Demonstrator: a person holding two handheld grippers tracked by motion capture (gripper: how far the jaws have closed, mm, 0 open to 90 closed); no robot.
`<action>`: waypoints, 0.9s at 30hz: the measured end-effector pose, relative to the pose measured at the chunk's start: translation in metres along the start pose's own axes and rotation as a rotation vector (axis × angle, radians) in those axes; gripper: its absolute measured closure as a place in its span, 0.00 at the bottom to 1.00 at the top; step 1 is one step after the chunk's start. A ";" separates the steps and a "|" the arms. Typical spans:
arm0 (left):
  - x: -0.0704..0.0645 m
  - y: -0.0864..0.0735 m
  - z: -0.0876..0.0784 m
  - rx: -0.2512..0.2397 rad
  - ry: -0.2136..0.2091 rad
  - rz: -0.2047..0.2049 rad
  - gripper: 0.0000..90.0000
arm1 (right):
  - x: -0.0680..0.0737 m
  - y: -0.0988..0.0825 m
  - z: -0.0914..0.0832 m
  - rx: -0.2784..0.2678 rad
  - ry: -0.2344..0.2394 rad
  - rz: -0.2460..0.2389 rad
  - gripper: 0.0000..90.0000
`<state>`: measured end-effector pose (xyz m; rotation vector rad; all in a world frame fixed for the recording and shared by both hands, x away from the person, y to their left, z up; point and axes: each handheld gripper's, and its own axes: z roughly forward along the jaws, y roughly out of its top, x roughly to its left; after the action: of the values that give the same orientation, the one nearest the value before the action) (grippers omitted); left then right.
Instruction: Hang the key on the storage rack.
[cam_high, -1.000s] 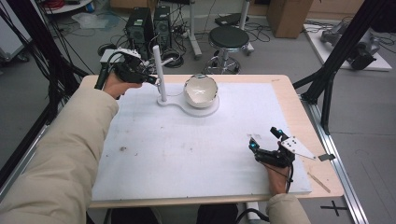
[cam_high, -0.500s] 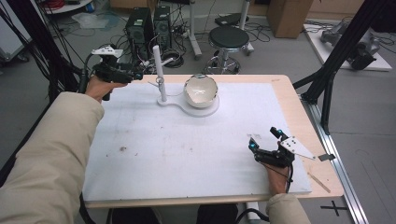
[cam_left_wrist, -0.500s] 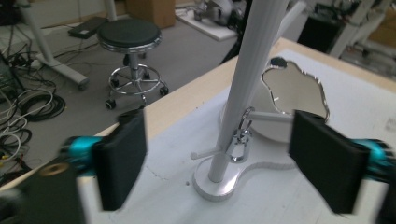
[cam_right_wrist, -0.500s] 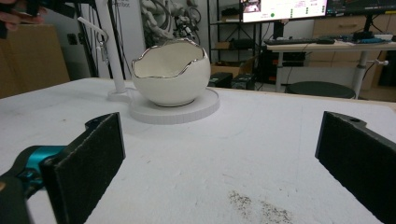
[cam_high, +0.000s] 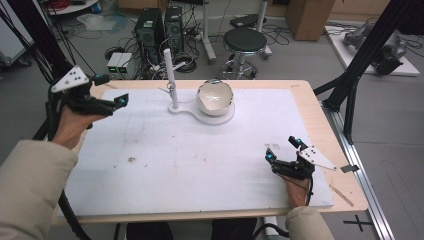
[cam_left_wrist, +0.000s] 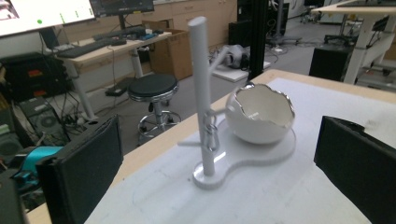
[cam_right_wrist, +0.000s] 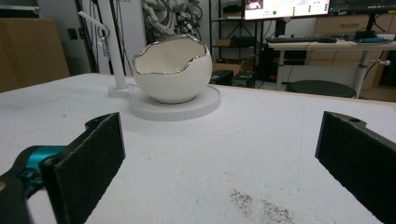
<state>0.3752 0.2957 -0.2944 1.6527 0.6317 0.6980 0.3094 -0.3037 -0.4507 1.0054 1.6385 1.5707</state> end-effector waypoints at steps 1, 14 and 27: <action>-0.006 -0.005 -0.007 -0.016 0.009 0.004 0.02 | 0.000 0.000 0.000 0.001 -0.001 -0.001 0.00; -0.057 -0.090 -0.058 -0.101 0.077 -0.060 0.02 | 0.002 0.000 0.001 0.007 -0.008 -0.027 0.01; -0.086 -0.149 -0.055 -0.154 0.129 -0.100 0.02 | 0.004 0.000 0.000 0.015 0.014 -0.032 0.01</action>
<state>0.2713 0.2959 -0.4421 1.4330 0.7301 0.7654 0.3071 -0.3000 -0.4502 0.9732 1.6700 1.5506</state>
